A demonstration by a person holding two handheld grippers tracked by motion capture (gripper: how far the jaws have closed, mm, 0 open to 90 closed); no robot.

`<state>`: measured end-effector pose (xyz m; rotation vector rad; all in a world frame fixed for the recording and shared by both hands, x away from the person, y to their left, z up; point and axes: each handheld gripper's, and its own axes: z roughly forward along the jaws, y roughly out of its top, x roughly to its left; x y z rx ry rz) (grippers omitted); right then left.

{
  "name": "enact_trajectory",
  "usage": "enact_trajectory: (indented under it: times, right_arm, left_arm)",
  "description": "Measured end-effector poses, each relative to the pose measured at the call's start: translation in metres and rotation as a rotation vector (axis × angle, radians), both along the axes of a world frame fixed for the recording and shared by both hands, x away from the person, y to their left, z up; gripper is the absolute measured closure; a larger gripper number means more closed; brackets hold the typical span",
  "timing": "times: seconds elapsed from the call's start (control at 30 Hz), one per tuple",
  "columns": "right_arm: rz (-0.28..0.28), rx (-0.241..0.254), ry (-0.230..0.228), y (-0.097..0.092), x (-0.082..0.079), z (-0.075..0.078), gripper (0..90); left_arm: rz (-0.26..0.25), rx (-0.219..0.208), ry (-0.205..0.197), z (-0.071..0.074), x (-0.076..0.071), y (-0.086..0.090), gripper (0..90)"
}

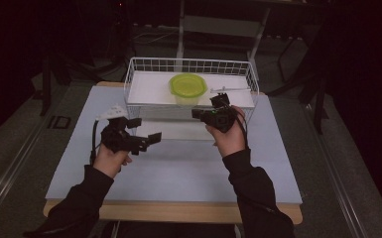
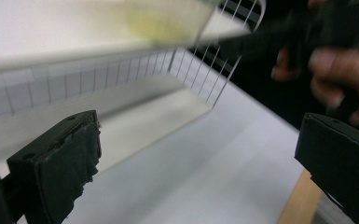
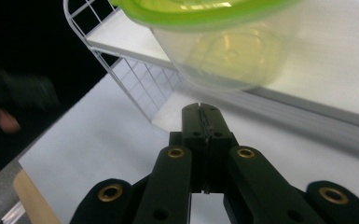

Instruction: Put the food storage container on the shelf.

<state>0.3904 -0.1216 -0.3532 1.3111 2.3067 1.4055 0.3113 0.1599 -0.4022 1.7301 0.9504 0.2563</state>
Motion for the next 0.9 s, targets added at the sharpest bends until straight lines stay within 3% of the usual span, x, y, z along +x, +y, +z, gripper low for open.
enact_trajectory:
  times: [0.07, 0.1, 0.3, 0.5, 0.53, 0.9]
  right_arm:
    - [-0.003, 0.005, -0.003, 0.005, 0.002, 0.000, 90.0]
    - [-0.004, 0.004, -0.006, 0.007, 0.003, 0.001, 90.0]
    - [-0.033, 0.014, 0.001, 0.015, 0.015, 0.002, 90.0]
    - [-0.054, -0.008, -0.003, 0.021, 0.026, 0.000, 90.0]
    - [-0.068, 0.014, 0.004, 0.021, 0.031, 0.000, 90.0]
    - [-0.104, 0.024, 0.017, 0.024, 0.049, -0.002, 88.7]
  left_arm:
    - [0.000, 0.000, 0.002, -0.007, -0.002, -0.001, 1.2]
    - [0.000, -0.001, 0.000, -0.019, -0.005, -0.003, 1.2]
    - [0.000, 0.005, 0.012, -0.041, -0.006, -0.003, 1.2]
    - [-0.002, 0.005, 0.020, -0.046, -0.006, 0.000, 1.2]
    - [-0.002, 0.006, 0.022, -0.047, -0.006, 0.000, 1.2]
    - [-0.022, 0.026, 0.019, -0.050, -0.007, 0.000, 1.2]
